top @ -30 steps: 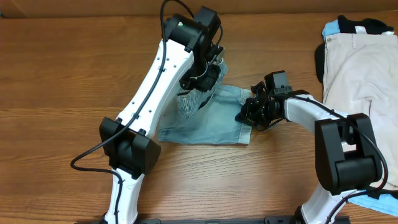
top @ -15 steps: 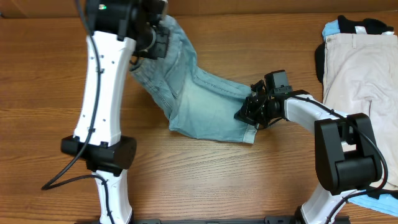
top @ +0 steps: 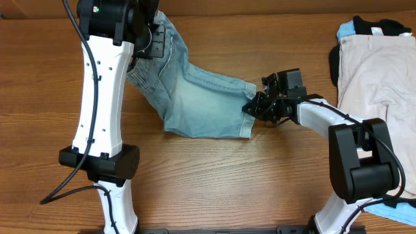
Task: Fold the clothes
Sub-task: 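Fold the lifted left end rightward over the shorts with the left gripper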
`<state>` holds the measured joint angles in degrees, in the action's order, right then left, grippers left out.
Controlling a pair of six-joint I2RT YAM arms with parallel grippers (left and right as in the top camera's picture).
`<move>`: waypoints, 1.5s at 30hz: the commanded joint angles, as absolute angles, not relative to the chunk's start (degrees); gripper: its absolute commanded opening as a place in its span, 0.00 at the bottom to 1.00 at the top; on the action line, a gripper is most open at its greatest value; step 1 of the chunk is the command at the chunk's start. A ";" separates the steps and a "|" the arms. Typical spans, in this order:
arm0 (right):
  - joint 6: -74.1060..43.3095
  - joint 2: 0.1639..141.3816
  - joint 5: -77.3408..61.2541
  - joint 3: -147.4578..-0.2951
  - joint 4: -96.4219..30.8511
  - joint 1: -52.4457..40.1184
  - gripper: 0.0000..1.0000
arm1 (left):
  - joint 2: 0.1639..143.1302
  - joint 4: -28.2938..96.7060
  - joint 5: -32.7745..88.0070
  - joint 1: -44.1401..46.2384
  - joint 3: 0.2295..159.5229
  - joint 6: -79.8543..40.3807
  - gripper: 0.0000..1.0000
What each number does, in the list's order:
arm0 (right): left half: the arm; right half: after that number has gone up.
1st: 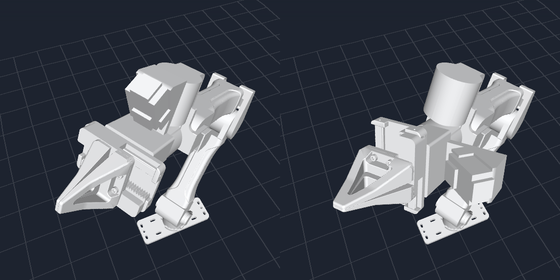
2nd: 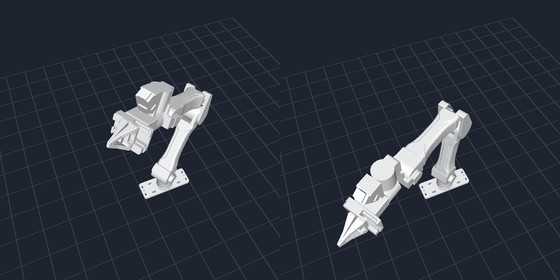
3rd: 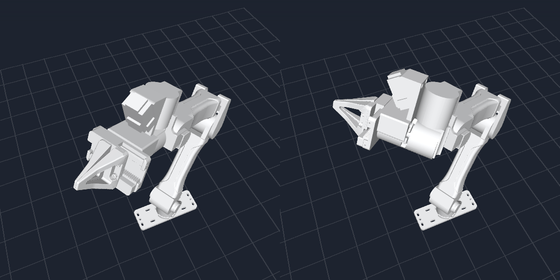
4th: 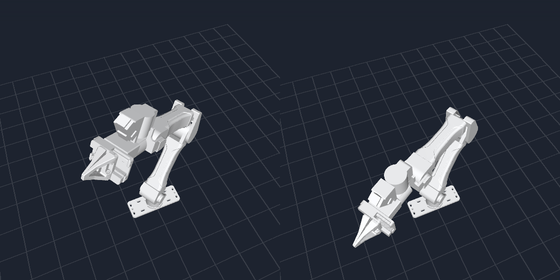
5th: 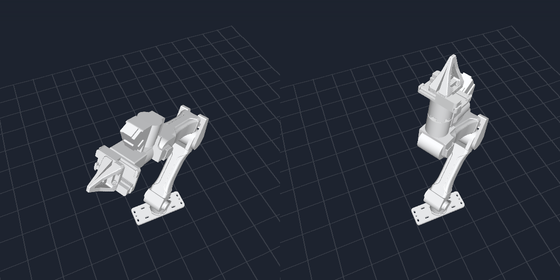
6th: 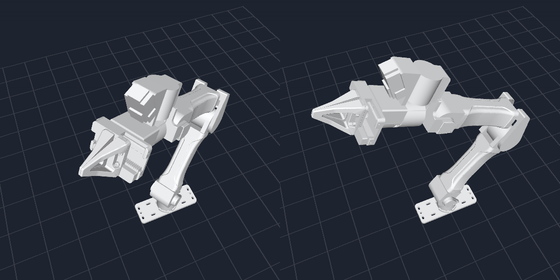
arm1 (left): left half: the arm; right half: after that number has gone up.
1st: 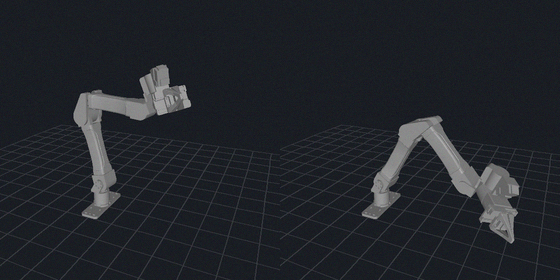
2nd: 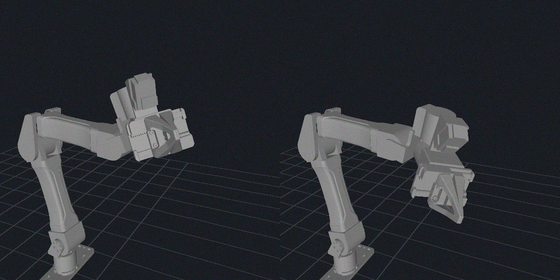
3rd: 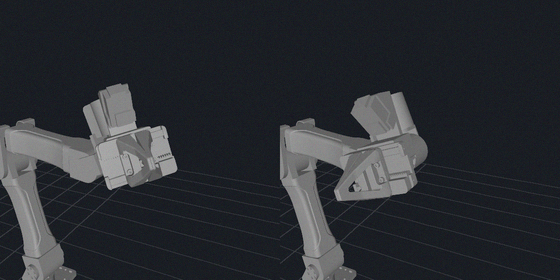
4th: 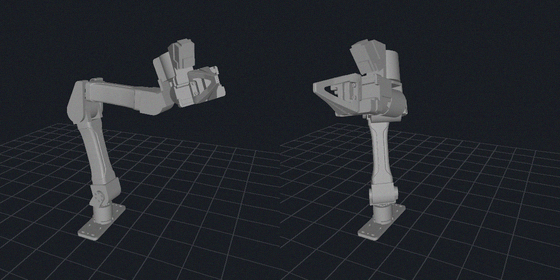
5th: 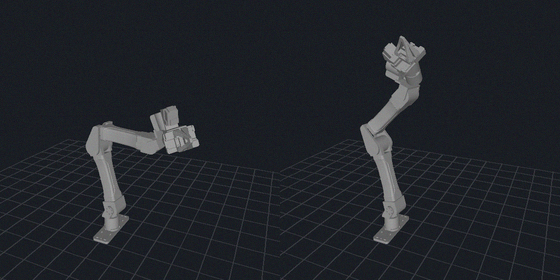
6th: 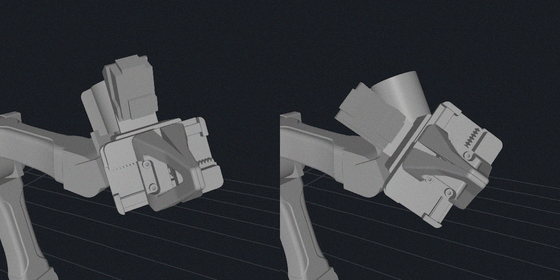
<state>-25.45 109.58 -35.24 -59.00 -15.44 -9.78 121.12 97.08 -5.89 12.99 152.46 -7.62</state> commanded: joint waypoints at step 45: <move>-25.52 111.46 -25.71 -58.94 -19.49 -9.67 0.04 | 118.93 67.88 12.08 34.35 117.86 -22.79 0.28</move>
